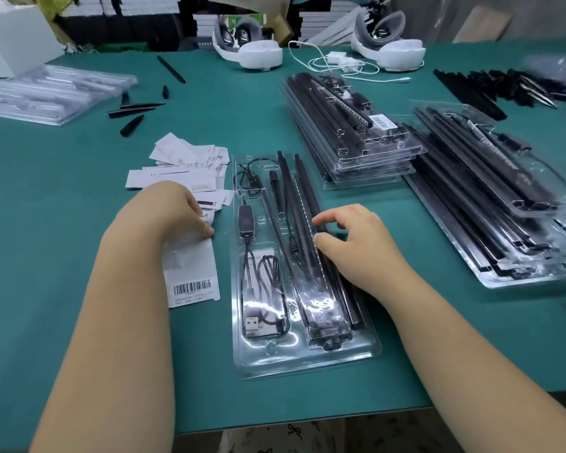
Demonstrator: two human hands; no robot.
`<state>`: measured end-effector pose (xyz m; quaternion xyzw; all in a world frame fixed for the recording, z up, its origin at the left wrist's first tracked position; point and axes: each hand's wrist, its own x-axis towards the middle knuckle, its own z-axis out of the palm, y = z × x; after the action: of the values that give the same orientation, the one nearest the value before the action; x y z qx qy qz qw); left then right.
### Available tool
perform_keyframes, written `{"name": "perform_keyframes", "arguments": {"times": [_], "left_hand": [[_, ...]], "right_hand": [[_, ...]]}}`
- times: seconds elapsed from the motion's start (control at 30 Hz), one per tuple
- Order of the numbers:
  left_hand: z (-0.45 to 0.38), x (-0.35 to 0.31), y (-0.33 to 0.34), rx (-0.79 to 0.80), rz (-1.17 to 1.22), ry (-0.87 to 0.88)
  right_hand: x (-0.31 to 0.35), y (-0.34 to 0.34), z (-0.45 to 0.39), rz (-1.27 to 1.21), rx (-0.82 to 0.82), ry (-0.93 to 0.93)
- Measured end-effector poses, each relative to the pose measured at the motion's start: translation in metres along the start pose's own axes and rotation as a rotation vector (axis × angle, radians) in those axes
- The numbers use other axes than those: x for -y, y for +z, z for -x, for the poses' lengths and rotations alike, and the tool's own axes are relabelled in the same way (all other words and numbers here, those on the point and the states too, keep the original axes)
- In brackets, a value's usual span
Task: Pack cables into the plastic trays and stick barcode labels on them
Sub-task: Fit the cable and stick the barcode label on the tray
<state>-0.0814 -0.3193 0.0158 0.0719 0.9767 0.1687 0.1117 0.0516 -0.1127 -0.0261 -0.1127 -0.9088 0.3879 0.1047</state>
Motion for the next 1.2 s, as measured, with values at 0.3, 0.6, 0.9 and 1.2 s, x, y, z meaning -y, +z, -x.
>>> {"name": "perform_keyframes", "arguments": {"times": [0.3, 0.6, 0.9, 1.2], "left_hand": [[-0.005, 0.003, 0.002, -0.009, 0.054, 0.164], [-0.013, 0.016, 0.001, 0.175, 0.062, 0.166], [-0.022, 0.023, 0.004, 0.225, 0.15, 0.195], [-0.026, 0.025, 0.006, 0.247, 0.179, 0.2]], "right_hand": [[0.003, 0.0, 0.002, 0.063, -0.042, -0.072], [0.061, 0.013, -0.013, 0.26, 0.389, -0.418], [0.077, 0.047, -0.007, 0.643, 0.466, -0.596], [0.081, 0.052, -0.002, 0.615, 0.417, -0.579]]}}
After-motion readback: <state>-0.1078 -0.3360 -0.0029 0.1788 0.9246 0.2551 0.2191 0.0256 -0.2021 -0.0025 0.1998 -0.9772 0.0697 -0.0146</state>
